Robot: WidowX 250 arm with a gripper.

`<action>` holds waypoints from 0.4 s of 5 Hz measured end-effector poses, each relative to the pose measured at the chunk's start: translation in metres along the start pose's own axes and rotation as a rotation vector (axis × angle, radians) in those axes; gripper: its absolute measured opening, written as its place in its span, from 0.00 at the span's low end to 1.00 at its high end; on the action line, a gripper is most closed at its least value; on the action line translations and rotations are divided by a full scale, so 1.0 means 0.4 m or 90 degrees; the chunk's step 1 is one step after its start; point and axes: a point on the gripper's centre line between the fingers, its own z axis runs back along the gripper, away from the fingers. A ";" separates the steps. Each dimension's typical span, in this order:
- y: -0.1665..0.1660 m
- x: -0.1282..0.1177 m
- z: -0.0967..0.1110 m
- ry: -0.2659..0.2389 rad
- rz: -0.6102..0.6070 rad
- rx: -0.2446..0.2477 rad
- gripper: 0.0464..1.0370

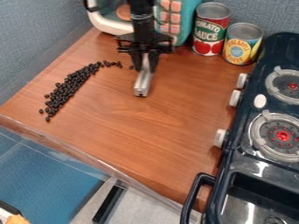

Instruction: Sweep into pile

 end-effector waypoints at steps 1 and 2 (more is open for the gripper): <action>0.044 0.002 -0.001 0.001 0.063 0.003 0.28; 0.068 -0.008 0.003 0.002 0.085 0.001 0.28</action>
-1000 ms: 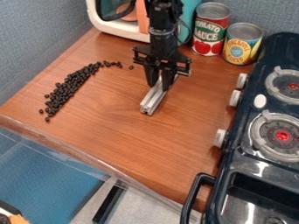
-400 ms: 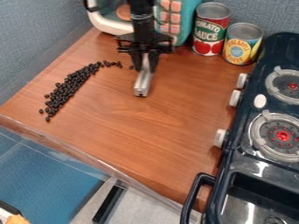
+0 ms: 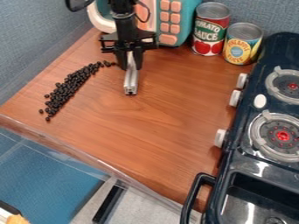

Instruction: Sweep into pile

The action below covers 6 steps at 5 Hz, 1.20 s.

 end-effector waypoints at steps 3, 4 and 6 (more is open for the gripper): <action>0.127 -0.012 0.025 -0.013 0.084 -0.001 0.28; 0.154 -0.010 0.027 -0.014 0.095 0.002 0.28; 0.144 -0.007 0.070 -0.031 0.088 -0.017 0.28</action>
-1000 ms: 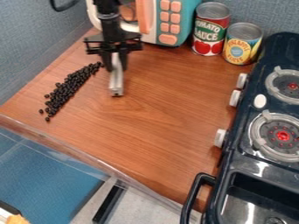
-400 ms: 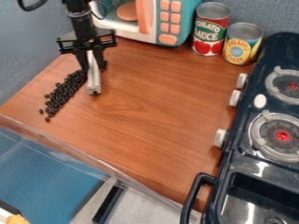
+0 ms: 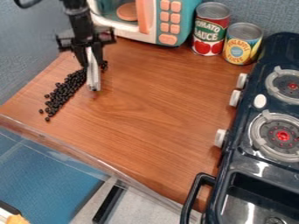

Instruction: Sweep into pile

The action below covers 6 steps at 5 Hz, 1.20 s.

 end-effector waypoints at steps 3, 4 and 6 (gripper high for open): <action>-0.105 -0.007 0.048 -0.031 -0.048 -0.018 0.28; -0.122 -0.001 -0.002 -0.015 -0.043 0.001 0.28; -0.125 0.033 -0.051 -0.007 -0.016 0.021 0.28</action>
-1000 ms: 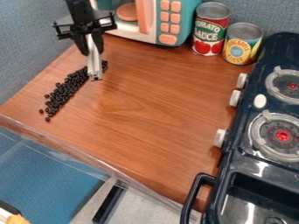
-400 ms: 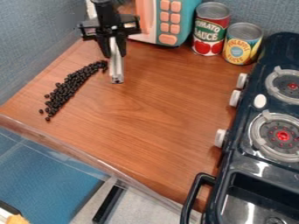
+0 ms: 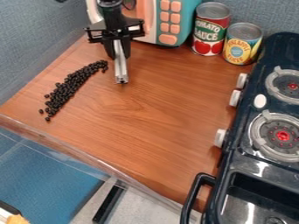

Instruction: Sweep into pile

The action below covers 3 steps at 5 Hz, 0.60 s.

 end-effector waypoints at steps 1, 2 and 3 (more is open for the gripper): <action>0.010 -0.004 -0.010 0.012 0.018 0.005 0.28; 0.046 0.006 -0.010 0.009 0.062 0.007 0.28; 0.061 0.001 -0.015 0.013 0.097 0.006 0.28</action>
